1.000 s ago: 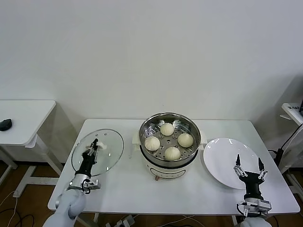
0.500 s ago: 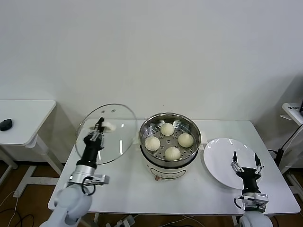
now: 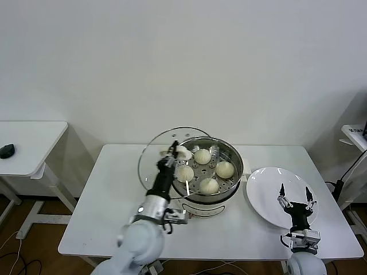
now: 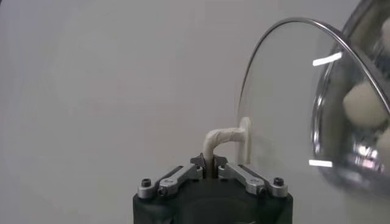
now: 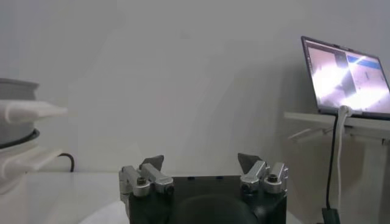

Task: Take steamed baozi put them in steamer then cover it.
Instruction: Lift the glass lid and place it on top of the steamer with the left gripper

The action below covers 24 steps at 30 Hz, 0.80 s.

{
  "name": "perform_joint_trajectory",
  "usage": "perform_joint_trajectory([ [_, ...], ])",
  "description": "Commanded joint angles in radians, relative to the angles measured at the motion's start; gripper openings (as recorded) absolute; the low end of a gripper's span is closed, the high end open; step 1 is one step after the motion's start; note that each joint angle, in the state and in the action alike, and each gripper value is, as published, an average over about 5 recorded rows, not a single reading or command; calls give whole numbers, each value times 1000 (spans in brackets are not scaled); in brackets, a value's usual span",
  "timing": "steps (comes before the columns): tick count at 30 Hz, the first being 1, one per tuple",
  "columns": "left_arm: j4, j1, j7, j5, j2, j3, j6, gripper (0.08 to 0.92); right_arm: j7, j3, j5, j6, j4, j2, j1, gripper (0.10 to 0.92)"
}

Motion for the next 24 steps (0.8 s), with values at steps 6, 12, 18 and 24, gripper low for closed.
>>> perform_joint_trajectory([
  [6,246,-214,153,209,-178,198,163,186,2,-9,-4,-19,-31,13,32,823],
  [12,306,-231,152,219,-218,207,189,186,0,-17,-7,-30,-38,16,38,823],
  [18,348,-235,152,231,-251,210,208,186,-1,-18,-7,-37,-40,12,42,823],
  [24,400,-240,151,254,-278,206,210,186,-1,-17,-5,-37,-42,8,45,823],
])
